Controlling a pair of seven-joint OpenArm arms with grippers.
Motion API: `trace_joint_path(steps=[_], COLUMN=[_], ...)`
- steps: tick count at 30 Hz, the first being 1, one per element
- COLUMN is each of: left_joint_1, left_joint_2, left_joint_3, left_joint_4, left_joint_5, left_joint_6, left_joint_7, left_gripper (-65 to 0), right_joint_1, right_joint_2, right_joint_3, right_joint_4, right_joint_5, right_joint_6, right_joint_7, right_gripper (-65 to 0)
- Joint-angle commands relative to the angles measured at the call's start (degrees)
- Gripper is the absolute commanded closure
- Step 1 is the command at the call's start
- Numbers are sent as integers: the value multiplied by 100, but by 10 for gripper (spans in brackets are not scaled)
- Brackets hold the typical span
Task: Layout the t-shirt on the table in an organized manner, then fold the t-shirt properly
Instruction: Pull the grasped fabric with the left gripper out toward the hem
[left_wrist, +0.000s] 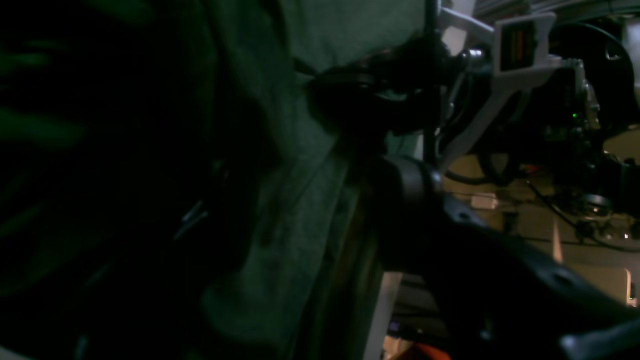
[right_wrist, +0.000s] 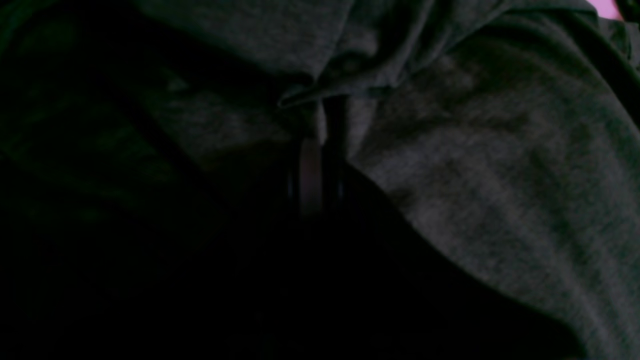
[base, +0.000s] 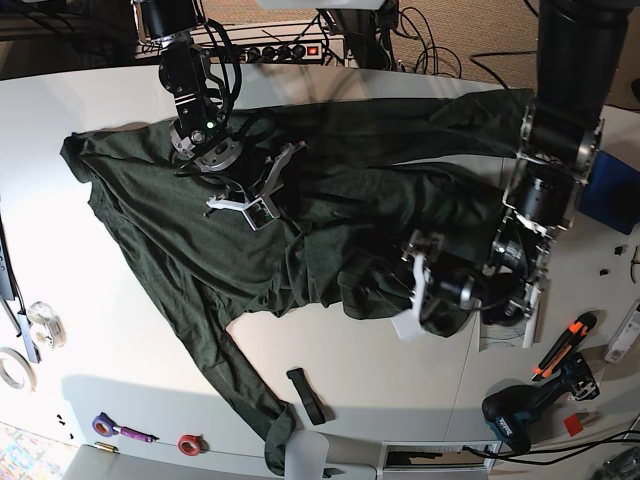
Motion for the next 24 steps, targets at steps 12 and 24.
trace_joint_path(steps=[12, 24], left_joint_1=[-208, -208], left_joint_2=[177, 1060], left_joint_3=[-396, -385], left_joint_4=[107, 105], left_joint_5=[1744, 4113], left_joint_6=[-6, 304], left_joint_7=[-2085, -3110], left_gripper=[-308, -309], right_joint_1=[-28, -28], right_joint_2=[50, 50], right_joint_3=[7, 7], right_joint_4=[-9, -9], right_joint_5=[-144, -142], right_joint_6=[37, 37], right_joint_7=[-308, -319], right_gripper=[0, 0])
